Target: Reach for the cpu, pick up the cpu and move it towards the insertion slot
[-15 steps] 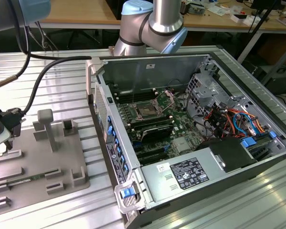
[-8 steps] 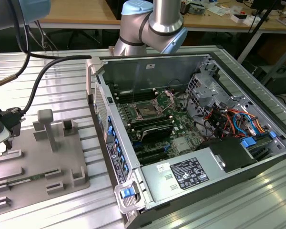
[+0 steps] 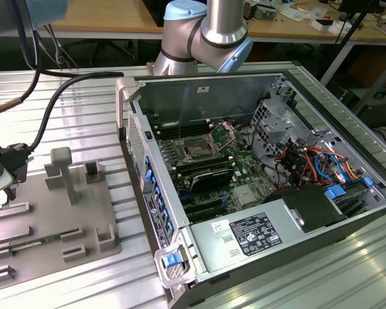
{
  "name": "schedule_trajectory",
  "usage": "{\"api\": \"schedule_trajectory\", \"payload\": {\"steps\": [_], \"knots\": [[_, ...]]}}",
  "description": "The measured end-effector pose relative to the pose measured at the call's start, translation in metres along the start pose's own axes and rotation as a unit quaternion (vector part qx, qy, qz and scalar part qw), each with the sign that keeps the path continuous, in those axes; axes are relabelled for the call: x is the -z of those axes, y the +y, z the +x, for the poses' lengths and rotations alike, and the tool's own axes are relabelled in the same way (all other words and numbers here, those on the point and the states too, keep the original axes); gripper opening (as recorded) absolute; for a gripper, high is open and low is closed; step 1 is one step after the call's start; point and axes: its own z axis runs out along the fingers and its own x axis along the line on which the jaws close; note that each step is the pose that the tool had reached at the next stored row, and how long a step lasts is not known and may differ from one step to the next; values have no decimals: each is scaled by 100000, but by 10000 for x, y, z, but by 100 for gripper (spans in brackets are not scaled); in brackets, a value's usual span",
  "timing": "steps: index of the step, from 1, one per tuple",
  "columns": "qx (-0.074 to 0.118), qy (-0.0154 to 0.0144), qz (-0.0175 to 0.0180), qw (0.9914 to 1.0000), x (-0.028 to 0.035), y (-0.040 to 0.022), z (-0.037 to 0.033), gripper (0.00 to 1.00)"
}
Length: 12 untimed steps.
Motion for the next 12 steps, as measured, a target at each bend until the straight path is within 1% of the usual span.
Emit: {"api": "schedule_trajectory", "payload": {"steps": [5,12], "knots": [[1,-4,-4,100000,17,1,0,55],[3,-3,-2,100000,20,0,0,55]]}}
